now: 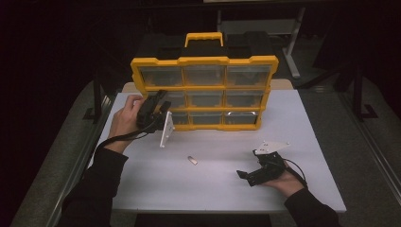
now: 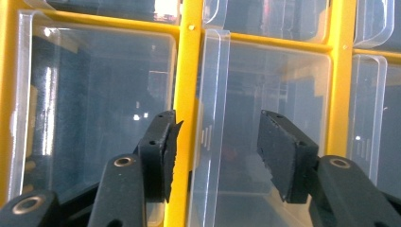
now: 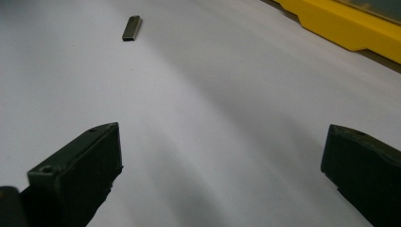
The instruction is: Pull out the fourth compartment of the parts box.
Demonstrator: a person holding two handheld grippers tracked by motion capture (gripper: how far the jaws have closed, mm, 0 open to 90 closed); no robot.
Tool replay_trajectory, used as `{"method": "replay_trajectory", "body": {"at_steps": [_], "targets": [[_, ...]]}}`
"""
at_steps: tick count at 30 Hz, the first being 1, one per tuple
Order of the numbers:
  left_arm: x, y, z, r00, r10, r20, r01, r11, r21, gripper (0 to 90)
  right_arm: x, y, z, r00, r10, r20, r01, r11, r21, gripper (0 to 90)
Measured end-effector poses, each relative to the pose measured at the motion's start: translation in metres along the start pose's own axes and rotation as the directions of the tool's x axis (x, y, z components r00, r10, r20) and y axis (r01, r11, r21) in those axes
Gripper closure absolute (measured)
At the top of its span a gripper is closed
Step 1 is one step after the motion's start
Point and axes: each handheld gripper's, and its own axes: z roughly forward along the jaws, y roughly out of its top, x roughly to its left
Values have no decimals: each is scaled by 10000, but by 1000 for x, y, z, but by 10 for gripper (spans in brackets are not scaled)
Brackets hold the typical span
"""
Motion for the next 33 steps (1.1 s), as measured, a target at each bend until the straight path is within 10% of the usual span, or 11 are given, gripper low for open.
{"method": "replay_trajectory", "body": {"at_steps": [33], "targets": [[2, 0, 2, 9994, 228, -242, -214, 9982, 553, 740, 0, 0, 0, 10000, -10, 1, 10, 10000, 12, 0]]}}
